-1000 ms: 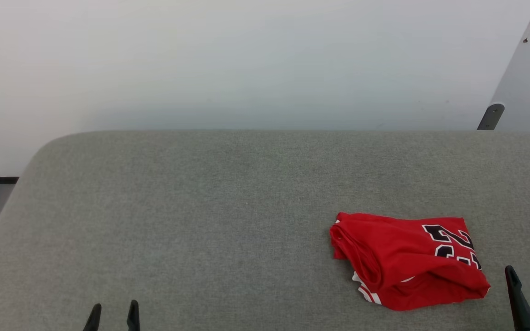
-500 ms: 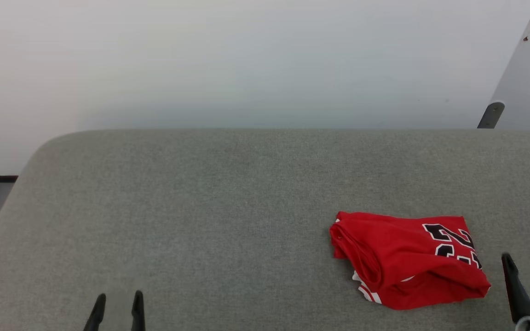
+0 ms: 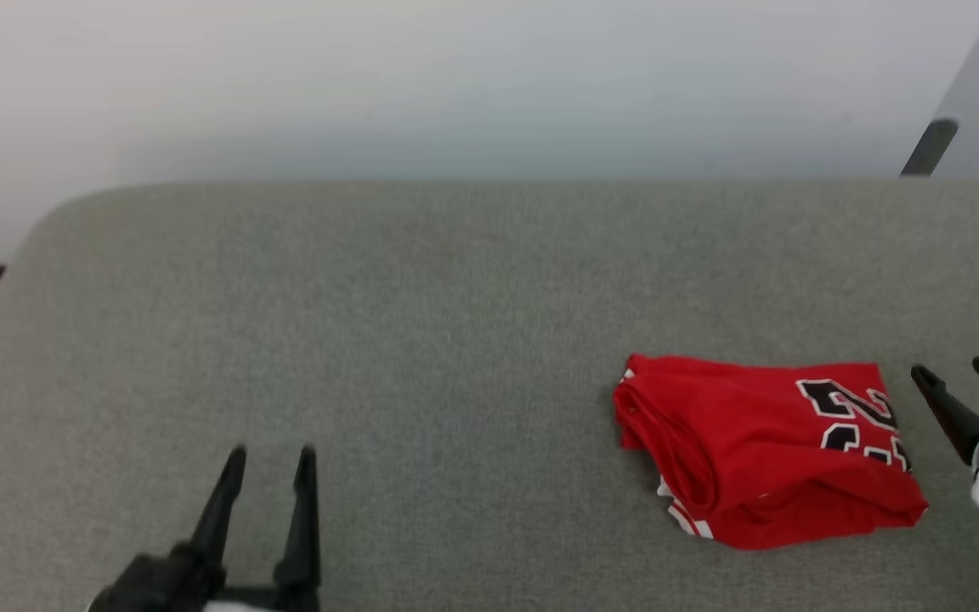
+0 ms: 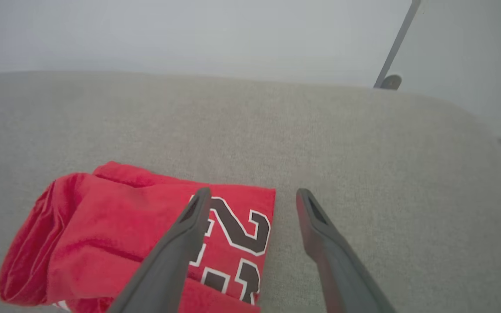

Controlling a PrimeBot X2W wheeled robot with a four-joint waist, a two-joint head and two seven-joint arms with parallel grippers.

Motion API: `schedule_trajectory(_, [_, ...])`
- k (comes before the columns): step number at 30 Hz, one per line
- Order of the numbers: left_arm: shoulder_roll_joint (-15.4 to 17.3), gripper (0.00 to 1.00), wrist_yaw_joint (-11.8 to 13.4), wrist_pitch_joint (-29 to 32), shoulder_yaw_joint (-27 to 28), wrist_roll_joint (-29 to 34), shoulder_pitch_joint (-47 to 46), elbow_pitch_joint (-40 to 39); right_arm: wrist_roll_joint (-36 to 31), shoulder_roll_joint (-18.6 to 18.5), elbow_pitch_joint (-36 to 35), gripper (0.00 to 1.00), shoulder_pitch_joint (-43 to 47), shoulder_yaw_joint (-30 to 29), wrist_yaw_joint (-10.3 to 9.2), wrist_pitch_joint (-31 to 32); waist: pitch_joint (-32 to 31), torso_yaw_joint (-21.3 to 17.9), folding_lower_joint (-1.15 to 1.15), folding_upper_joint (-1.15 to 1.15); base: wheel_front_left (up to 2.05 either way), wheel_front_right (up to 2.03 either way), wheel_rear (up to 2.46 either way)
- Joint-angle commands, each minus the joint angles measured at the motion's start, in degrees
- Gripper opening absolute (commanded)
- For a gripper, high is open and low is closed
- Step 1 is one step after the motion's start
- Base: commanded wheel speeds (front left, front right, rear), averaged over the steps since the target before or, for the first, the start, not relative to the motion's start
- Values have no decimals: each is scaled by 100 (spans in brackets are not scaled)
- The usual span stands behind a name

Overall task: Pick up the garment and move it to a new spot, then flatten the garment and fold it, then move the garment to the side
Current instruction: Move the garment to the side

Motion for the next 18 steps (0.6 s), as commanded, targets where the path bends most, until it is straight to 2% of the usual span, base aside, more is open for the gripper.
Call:
schedule_trajectory(1, [16,100,-13,0,-12,46,-96,13,114,-46,74,100,-92,24,-5,146,337,55,0,0,0,0,0])
schedule_trajectory(5, [20,100,-13,0,-162,37,-480,64,681,-307,428,100,-432,272,-5,1489,686,91,0,0,0,0,0])
schedule_trajectory(8, [12,100,-13,0,-238,15,-712,103,926,-378,569,100,-610,485,-4,2216,910,115,0,0,0,0,0])
schedule_trajectory(14, [22,100,-13,1,-422,45,-1176,181,915,-255,856,100,-822,838,-4,2804,1285,185,0,0,0,0,0])
schedule_trajectory(18, [97,100,-13,1,-519,70,-1422,225,888,-85,996,100,-801,1140,-4,2815,1428,179,0,0,0,0,0])
